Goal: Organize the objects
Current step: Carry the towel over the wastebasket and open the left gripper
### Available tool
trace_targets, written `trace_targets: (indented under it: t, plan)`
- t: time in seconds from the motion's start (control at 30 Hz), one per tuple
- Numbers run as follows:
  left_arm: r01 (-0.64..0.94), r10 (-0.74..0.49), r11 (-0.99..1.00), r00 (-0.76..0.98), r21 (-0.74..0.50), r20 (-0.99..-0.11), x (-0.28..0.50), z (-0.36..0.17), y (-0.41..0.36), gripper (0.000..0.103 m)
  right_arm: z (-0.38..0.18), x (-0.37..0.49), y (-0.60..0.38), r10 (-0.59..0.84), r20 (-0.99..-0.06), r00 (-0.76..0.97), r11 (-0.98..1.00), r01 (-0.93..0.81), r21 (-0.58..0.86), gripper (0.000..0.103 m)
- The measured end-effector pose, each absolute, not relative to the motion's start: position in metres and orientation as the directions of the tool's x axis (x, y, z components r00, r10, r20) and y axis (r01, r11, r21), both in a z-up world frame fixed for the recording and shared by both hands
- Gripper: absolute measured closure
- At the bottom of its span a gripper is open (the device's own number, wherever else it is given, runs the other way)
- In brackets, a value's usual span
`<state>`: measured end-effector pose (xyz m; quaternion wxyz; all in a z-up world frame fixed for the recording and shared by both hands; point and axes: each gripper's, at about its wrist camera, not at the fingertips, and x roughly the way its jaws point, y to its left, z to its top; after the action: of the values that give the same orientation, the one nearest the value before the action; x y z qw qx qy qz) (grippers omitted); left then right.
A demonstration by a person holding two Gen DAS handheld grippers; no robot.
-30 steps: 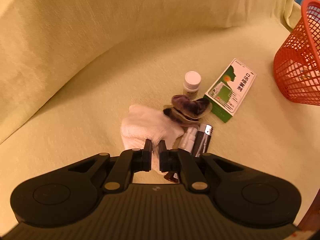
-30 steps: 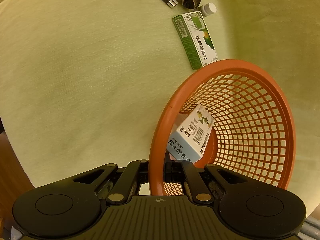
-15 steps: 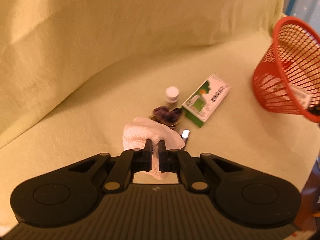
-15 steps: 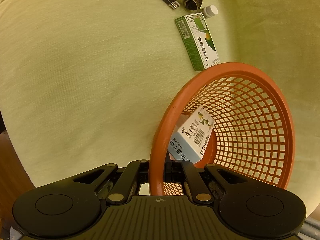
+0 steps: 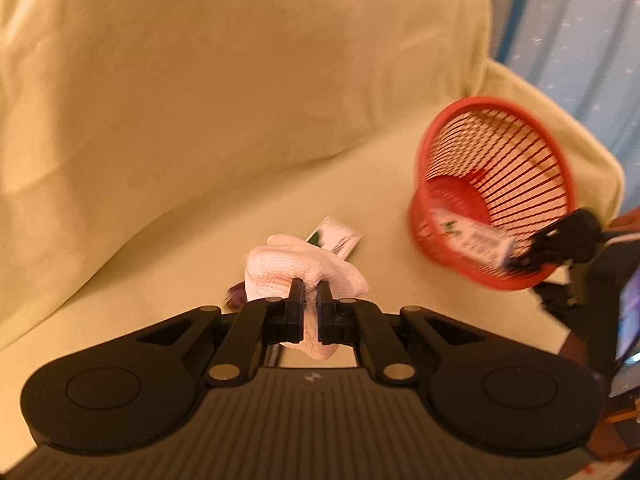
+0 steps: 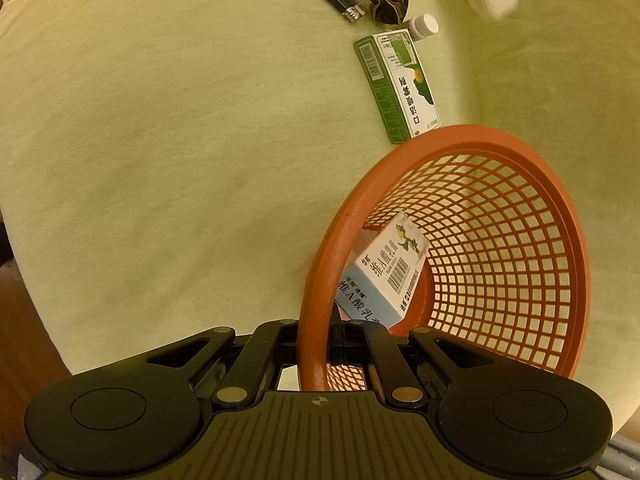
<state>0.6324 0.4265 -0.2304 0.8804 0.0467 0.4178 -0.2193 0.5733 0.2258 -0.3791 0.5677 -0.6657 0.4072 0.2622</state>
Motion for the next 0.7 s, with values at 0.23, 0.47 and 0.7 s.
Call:
trace_targets:
  t: [0.23,0.47,0.7]
  plan:
    - [0.542,-0.447,0.832,0.533,-0.116,-0.719,0.639,-0.202,0.399,0.100,-0.379,0.573,0.225,-0.240,-0.811,0.533,-0.024,-0.839,-0.544,0.103]
    - [0.643,-0.551,0.750,0.480,-0.153,-0.682,0.655,-0.185,0.367,0.100,-0.378,0.573,0.226,-0.235,-0.814,0.531,-0.010,-0.839,-0.544,0.103]
    - [0.718,-0.621,0.677,0.436,-0.164,-0.651,0.673,-0.173,0.326,0.100,-0.378,0.573,0.226,-0.227,-0.816,0.531,-0.003,-0.839,-0.544,0.103]
